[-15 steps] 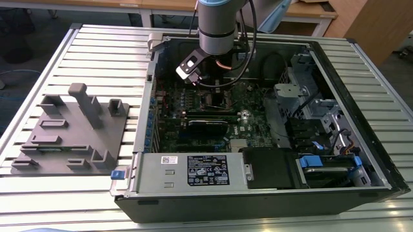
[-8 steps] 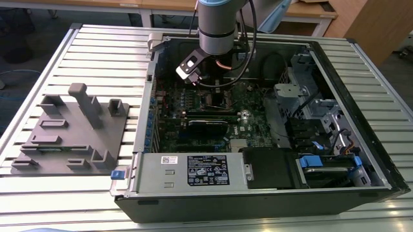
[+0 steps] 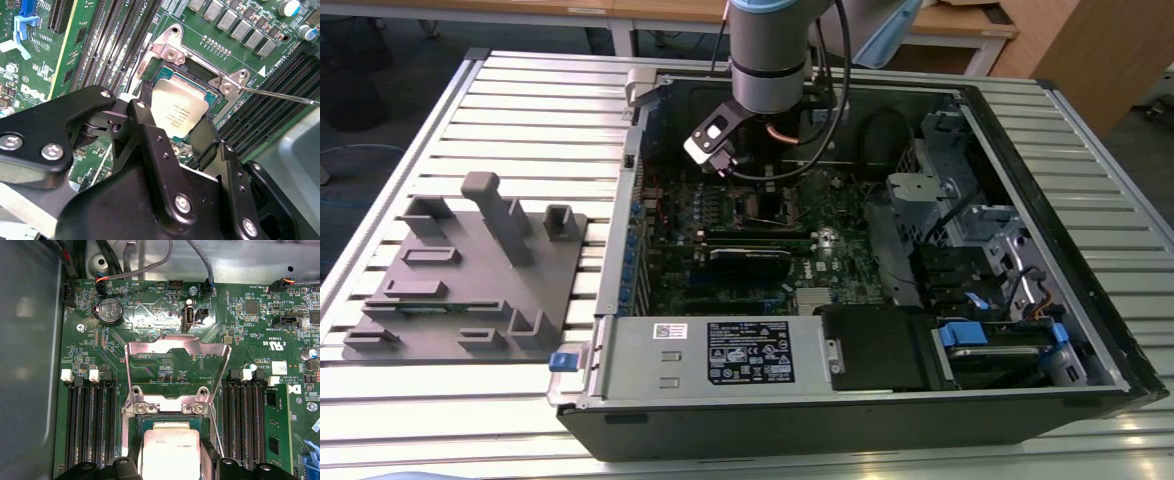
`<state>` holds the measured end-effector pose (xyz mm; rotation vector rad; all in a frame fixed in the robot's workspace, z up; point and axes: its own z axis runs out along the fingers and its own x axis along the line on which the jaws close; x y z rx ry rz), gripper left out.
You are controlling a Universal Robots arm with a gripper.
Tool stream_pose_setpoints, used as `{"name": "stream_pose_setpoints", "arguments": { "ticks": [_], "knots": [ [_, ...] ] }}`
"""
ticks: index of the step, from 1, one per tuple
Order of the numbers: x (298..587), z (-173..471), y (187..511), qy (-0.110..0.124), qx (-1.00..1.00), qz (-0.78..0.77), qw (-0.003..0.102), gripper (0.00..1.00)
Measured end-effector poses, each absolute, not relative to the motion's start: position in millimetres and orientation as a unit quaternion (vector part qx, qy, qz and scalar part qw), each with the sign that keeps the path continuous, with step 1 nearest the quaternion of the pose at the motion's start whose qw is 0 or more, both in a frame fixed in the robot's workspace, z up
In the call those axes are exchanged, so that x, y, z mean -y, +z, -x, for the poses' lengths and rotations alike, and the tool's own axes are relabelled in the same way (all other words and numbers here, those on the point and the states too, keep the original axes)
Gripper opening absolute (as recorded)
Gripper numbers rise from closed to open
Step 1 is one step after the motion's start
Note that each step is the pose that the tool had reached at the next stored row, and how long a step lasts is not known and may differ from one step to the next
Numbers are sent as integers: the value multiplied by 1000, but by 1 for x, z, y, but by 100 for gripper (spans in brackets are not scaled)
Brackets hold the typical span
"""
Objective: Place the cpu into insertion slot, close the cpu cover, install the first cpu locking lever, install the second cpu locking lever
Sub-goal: 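Place the cpu into insertion slot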
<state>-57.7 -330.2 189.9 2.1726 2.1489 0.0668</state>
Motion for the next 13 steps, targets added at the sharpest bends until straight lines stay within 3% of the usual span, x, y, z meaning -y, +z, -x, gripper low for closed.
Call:
{"name": "stream_pose_setpoints", "arguments": {
  "ticks": [13],
  "knots": [
    [330, 58, 189, 22, -702, -710, 43, 54]
  ]
}}
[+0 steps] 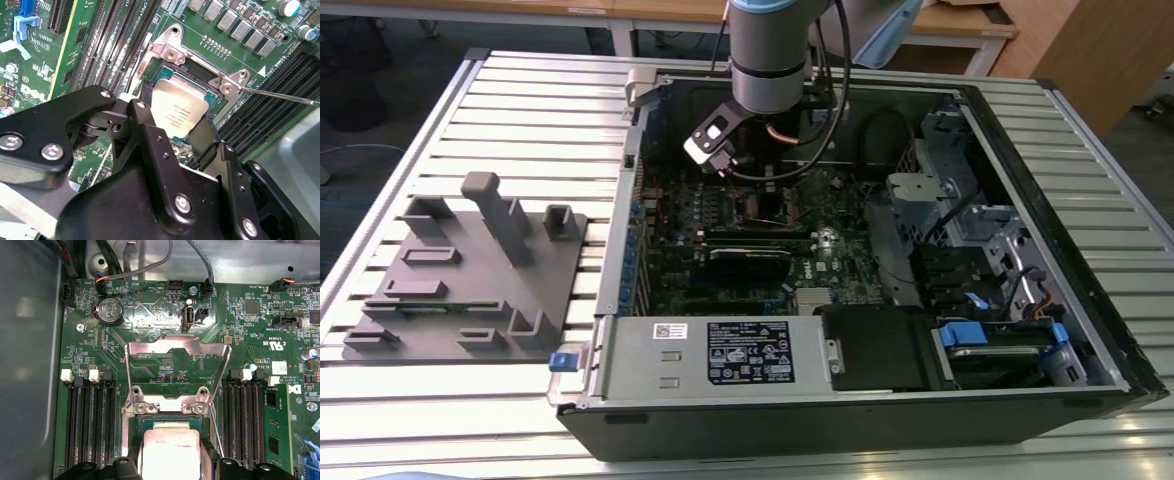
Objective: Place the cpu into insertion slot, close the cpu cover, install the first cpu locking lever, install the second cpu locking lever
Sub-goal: 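Place the cpu into insertion slot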
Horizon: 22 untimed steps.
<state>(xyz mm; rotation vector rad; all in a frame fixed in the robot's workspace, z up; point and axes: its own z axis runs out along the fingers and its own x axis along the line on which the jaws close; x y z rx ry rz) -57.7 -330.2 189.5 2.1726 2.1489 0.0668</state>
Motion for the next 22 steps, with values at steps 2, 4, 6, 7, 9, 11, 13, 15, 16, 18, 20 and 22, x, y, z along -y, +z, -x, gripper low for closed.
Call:
{"name": "stream_pose_setpoints", "arguments": {
  "ticks": [2, 4, 6, 7, 9, 11, 13, 15, 16, 18, 20, 22],
  "knots": [
    [330, 58, 189, 22, -702, -710, 43, 54],
    [330, 58, 189, 22, -702, -710, 43, 54],
    [330, 58, 189, 22, -702, -710, 43, 54],
    [330, 58, 189, 22, -702, -710, 43, 54],
    [330, 58, 189, 22, -702, -710, 43, 54],
    [330, 58, 189, 22, -702, -710, 43, 54],
    [330, 58, 189, 22, -702, -710, 43, 54],
    [330, 58, 189, 22, -702, -710, 43, 54],
    [330, 58, 189, 22, -702, -710, 43, 54],
    [330, 58, 189, 22, -702, -710, 43, 54],
    [330, 58, 189, 22, -702, -710, 43, 54],
    [330, 58, 189, 22, -702, -710, 43, 54]
  ]
}}
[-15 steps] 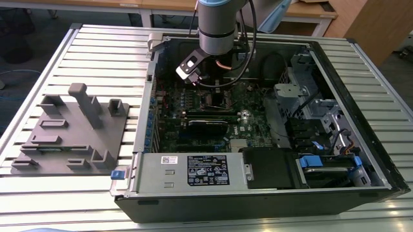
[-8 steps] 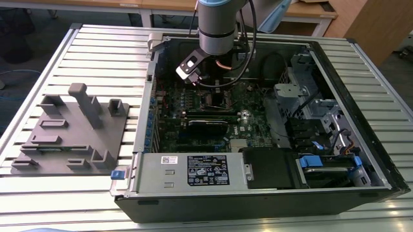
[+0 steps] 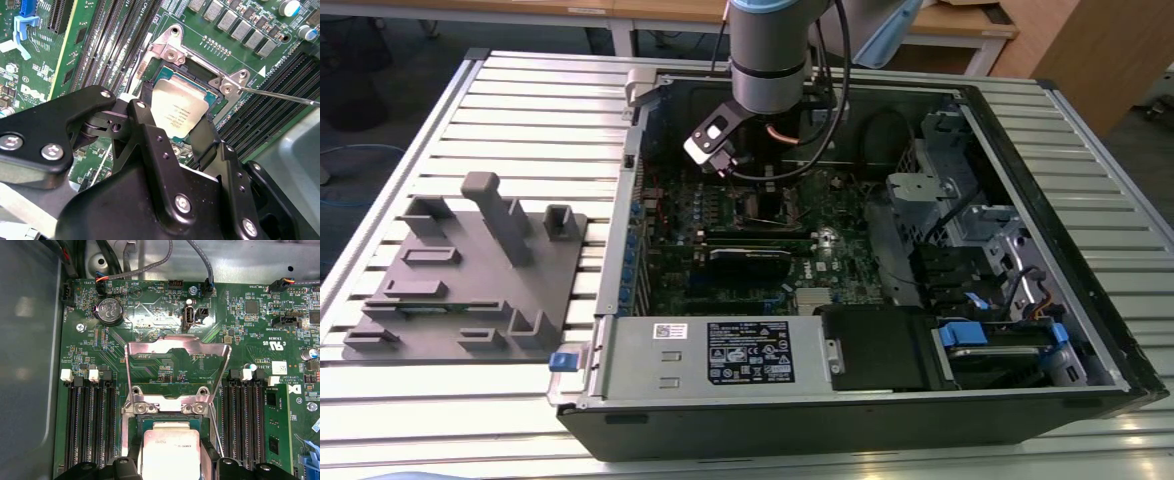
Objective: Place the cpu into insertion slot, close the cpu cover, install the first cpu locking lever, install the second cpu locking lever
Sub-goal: 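Place the cpu into insertion slot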
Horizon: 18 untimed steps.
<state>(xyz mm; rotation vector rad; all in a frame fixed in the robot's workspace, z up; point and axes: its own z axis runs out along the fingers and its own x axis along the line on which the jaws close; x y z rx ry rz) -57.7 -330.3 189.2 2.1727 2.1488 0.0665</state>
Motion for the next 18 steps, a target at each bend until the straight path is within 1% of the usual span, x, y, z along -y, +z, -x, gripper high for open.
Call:
{"name": "stream_pose_setpoints", "arguments": {
  "ticks": [18],
  "knots": [
    [330, 58, 189, 22, -702, -710, 42, 55]
  ]
}}
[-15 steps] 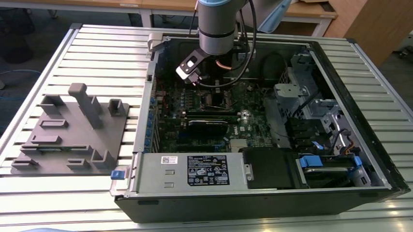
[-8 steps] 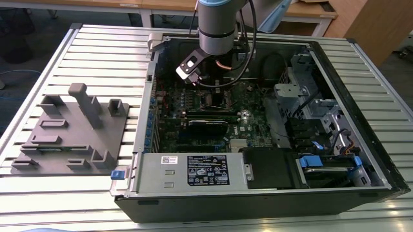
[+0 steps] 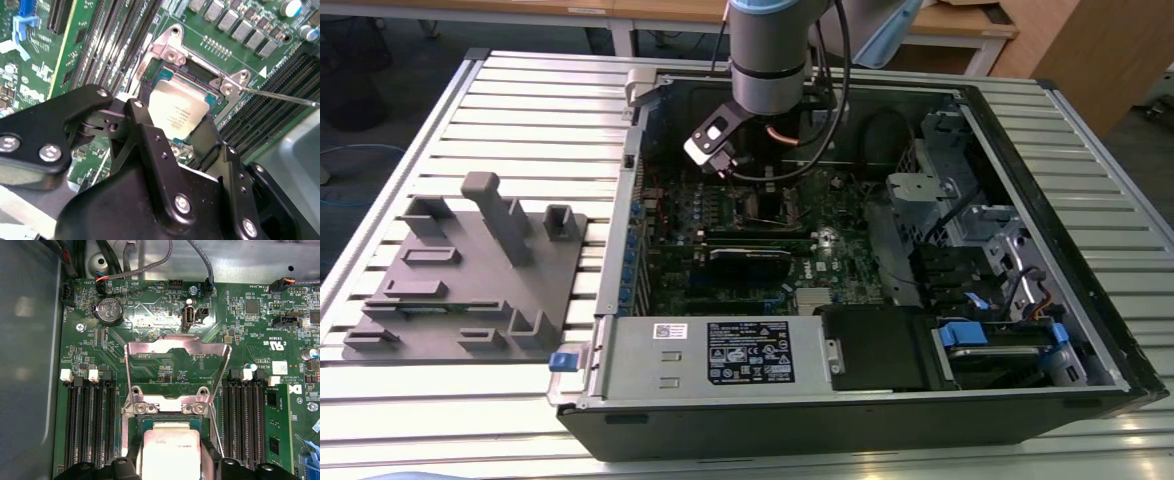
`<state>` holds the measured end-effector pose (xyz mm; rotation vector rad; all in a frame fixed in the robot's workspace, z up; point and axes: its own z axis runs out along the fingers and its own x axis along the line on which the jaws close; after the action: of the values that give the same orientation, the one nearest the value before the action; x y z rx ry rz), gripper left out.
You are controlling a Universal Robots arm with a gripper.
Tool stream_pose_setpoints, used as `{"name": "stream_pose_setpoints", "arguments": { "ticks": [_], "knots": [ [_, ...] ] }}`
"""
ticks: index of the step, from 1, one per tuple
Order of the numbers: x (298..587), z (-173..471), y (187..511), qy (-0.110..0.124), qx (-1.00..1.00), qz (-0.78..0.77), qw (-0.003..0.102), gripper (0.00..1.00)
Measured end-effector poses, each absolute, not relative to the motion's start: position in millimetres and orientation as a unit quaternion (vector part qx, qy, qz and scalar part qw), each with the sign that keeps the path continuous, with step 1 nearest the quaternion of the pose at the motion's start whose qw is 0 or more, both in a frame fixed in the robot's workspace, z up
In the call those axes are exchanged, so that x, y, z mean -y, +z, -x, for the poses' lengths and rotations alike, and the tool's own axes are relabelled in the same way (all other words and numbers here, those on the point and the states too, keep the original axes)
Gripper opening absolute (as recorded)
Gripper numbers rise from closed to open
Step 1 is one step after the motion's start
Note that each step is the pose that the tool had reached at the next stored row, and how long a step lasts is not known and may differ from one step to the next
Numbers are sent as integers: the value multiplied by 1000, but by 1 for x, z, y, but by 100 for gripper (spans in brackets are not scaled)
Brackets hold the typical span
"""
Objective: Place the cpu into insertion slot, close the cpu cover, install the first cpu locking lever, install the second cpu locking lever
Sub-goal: 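Place the cpu into insertion slot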
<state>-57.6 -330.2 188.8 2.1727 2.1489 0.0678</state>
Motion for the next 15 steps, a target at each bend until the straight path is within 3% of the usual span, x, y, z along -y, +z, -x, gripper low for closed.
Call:
{"name": "stream_pose_setpoints", "arguments": {
  "ticks": [1, 15],
  "knots": [
    [330, 58, 189, 22, -702, -710, 42, 59],
    [330, 58, 193, 22, -702, -710, 43, 59]
  ]
}}
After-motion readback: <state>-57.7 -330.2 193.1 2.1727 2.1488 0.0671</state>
